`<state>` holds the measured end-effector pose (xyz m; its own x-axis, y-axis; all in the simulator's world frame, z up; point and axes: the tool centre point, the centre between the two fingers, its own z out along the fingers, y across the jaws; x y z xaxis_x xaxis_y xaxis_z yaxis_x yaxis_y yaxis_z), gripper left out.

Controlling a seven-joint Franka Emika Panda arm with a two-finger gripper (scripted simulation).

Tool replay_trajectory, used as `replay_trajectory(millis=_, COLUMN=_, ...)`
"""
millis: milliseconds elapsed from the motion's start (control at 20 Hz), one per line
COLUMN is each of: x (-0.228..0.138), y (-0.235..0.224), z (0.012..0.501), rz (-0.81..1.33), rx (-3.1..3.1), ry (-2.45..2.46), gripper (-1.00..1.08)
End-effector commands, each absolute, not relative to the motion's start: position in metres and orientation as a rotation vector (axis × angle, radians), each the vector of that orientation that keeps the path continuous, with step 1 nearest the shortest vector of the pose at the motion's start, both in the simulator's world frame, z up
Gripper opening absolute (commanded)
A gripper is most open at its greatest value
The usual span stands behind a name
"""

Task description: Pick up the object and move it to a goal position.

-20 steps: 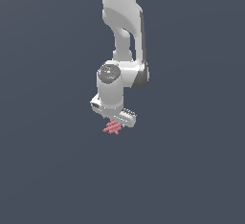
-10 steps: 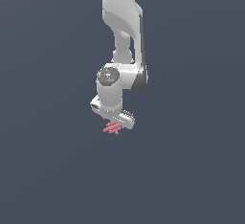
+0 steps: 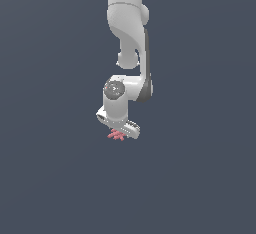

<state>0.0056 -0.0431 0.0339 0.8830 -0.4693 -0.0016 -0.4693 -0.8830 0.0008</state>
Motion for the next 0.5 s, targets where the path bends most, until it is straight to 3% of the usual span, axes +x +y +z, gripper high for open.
replay_trajectory(millis=0, x=0.0067, y=-0.0431, z=0.0302, rz=0.0, rx=3.048, ry=-0.76, gripper=1.0)
replay_trajectory(millis=50, x=0.0069, y=-0.0431, z=0.03, rz=0.0, rx=3.048, ry=-0.76, gripper=1.0)
replay_trajectory(millis=100, x=0.0069, y=-0.0431, z=0.03, rz=0.0, rx=3.048, ry=-0.76, gripper=-1.0)
replay_trajectory(millis=450, x=0.0069, y=-0.0431, z=0.03, rz=0.0, rx=3.048, ry=-0.76, gripper=-1.0)
